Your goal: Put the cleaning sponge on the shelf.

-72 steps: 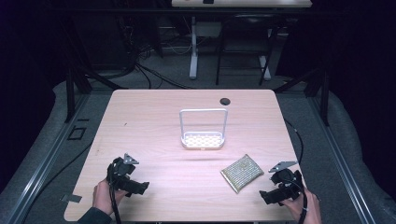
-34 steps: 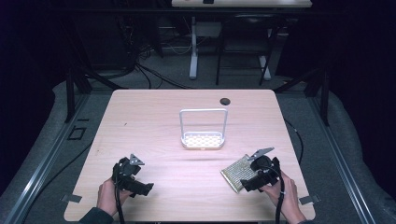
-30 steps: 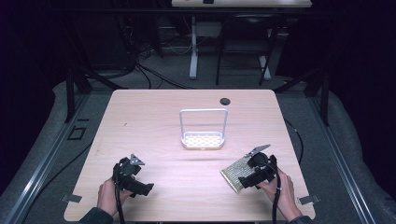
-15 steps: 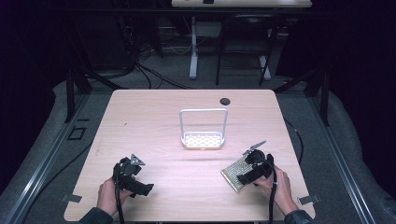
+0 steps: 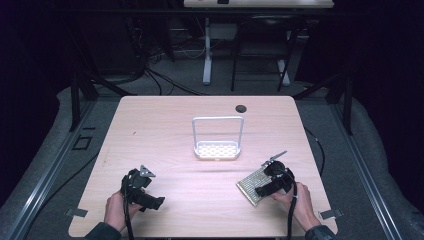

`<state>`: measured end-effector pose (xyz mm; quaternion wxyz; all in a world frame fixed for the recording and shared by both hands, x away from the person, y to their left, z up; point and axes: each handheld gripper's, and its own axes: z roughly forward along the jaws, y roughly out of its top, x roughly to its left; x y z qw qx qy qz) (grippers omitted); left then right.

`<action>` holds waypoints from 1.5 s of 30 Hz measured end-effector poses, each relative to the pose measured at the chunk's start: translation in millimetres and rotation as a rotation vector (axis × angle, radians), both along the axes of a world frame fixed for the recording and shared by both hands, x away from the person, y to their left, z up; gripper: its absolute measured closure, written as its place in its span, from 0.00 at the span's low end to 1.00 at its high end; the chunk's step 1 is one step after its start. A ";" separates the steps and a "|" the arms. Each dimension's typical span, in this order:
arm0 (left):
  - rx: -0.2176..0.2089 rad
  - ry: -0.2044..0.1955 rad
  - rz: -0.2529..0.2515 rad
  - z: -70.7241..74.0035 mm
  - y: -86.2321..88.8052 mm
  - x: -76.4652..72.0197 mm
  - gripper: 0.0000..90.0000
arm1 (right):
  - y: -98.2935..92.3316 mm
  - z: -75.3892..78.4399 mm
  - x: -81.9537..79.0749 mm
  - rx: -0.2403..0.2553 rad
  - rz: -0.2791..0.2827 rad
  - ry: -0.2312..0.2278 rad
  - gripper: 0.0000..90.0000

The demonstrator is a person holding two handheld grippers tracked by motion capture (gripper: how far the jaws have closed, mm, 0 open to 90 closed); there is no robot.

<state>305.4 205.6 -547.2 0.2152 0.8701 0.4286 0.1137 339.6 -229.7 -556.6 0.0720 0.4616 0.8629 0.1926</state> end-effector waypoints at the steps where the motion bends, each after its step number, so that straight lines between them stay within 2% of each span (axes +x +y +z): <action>1: -0.003 0.007 -0.001 -0.3 0.3 0.3 0.00 | 0.0 0.4 -0.1 -0.006 0.005 -0.003 0.16; 4: 0.004 0.010 -0.002 -0.6 0.8 0.4 0.00 | 0.2 1.2 -0.5 -0.007 0.006 -0.001 0.19; 6: 0.008 0.007 0.002 0.2 1.5 0.1 0.00 | 0.6 2.8 -2.1 -0.008 0.012 0.000 0.26; 12: 0.003 0.001 0.009 1.1 1.5 -0.4 0.00 | 0.5 3.8 -6.4 0.031 0.011 -0.005 0.38; 13: 0.005 0.001 0.009 1.3 2.2 -0.2 0.00 | 1.1 4.4 -7.6 0.040 0.013 -0.006 0.42; 19: 0.004 0.001 0.006 1.8 2.3 -0.7 0.00 | 1.1 5.8 -11.8 0.070 0.011 -0.011 0.51; 23: 0.000 0.002 0.003 0.9 1.7 0.0 0.00 | 1.8 8.3 -13.7 0.060 0.034 -0.038 0.53; 29: 0.000 0.003 -0.001 1.0 2.1 -0.1 0.01 | 2.6 15.8 -16.4 0.070 0.031 -0.069 0.54; 31: -0.002 -0.016 -0.009 2.7 1.1 -0.6 0.01 | 2.6 18.3 -17.9 0.066 0.041 -0.076 0.54; 41: -0.009 -0.022 -0.011 2.9 0.6 -0.8 0.01 | 3.4 28.6 -19.9 0.093 0.035 -0.128 0.54; 45: -0.007 -0.023 -0.012 2.6 0.1 -0.6 0.01 | 5.2 32.4 -19.8 0.101 0.037 -0.136 0.54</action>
